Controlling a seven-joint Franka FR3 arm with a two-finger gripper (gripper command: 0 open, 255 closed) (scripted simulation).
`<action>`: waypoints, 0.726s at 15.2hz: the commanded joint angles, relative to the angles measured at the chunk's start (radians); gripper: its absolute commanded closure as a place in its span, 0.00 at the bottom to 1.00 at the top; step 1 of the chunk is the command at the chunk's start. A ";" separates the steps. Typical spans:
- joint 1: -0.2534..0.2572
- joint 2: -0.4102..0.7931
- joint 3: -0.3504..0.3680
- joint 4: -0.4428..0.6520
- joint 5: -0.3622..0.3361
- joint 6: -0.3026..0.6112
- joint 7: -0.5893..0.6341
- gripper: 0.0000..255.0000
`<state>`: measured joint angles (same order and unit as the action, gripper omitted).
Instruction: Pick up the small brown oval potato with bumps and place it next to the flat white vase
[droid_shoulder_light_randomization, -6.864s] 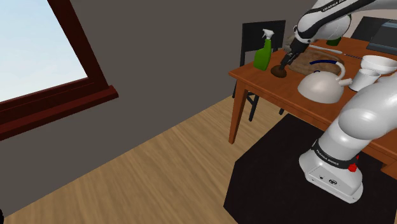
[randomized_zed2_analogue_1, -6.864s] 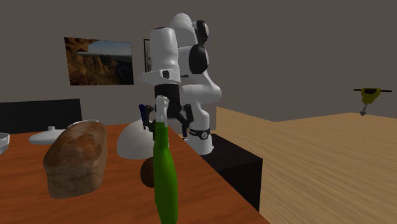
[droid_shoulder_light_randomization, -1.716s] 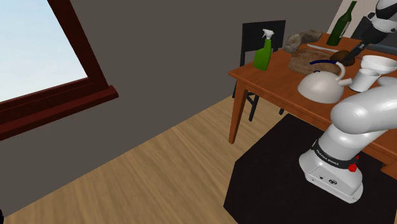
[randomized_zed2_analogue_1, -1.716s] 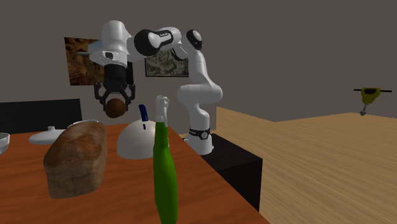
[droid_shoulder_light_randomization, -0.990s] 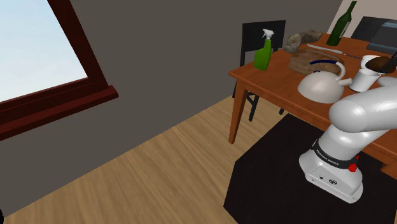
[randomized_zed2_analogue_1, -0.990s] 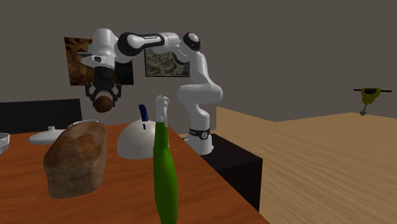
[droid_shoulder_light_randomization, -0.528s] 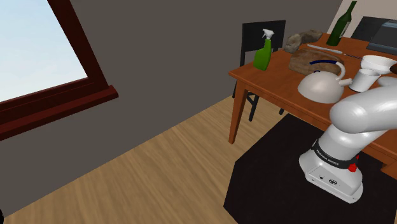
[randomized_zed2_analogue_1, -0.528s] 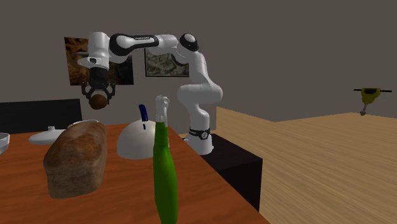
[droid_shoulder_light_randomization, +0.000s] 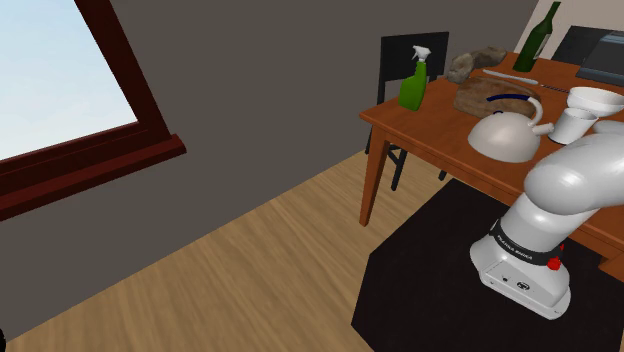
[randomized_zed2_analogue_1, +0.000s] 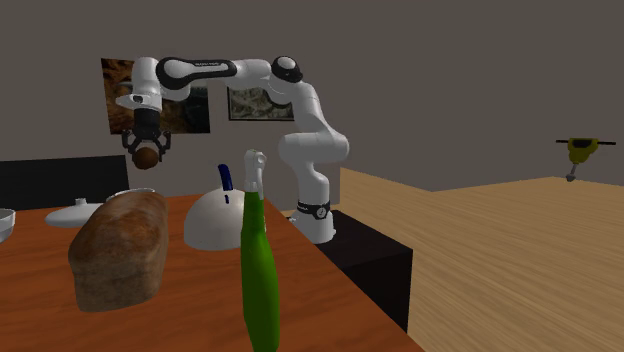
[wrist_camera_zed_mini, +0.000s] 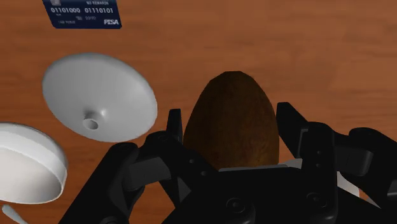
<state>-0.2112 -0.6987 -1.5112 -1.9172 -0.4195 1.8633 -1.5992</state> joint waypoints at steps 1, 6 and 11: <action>0.051 -0.011 -0.058 0.078 -0.008 -0.036 -0.034 1.00; 0.187 -0.068 -0.201 0.290 -0.048 -0.127 -0.116 1.00; 0.198 -0.092 -0.230 0.276 -0.071 -0.095 -0.122 1.00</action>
<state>-0.0093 -0.7874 -1.7379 -1.6296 -0.4860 1.7570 -1.7203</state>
